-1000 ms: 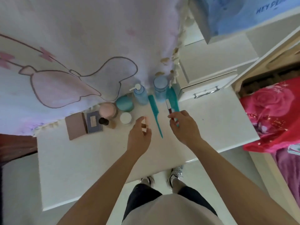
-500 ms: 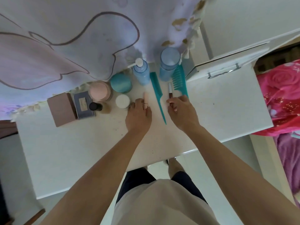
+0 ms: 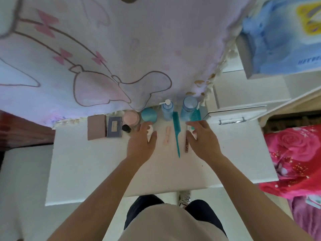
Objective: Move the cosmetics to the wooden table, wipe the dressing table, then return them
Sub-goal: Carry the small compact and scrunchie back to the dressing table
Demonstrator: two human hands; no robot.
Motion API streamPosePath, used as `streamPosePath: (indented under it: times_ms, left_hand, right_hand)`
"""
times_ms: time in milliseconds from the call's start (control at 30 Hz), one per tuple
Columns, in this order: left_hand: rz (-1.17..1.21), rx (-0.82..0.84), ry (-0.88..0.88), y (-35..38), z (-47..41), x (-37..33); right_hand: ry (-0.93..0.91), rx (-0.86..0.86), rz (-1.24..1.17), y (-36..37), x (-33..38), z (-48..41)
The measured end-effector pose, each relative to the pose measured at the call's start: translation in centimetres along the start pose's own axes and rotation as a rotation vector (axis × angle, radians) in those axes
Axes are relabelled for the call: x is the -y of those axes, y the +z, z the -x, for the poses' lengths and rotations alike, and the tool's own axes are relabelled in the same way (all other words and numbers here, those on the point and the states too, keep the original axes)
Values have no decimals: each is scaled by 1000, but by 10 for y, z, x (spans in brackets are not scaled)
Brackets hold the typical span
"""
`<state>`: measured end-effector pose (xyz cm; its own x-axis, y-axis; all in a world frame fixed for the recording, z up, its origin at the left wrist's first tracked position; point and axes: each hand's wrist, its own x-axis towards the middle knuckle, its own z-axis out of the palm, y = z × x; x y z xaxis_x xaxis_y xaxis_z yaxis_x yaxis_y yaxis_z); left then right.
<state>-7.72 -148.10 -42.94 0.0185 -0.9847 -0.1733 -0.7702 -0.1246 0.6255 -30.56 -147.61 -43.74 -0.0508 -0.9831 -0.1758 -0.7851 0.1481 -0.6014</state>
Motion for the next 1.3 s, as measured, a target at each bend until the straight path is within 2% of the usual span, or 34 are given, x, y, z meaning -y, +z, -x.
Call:
streamPosePath:
  times_ms: [133,300,467,633,1000,1100,1300]
  left_hand:
    - [-40,-255,38,-40,37,-9]
    - [-35,-509,-111,-90,123,4]
    - [-160,-748,-180,-161,213,33]
    - [-301,-953,-353,-237,331,65]
    - [-442,-1235,-753,-310,674,179]
    - [-419,-1291,-829,-326,735,209]
    - [-401,-1346,-916,-345,790,271]
  right_hand:
    - [-188,-11,-98,-16,32,-7]
    - [-421,89,-146,-3,101,3]
    - [-681,150,-255,24,190,55]
    - [-965,202,-337,60,289,142]
    - [-1410,370,-434,206,488,440]
    - [-1474,435,-447,239,516,505]
    - [-1545,525,-403,296,568,561]
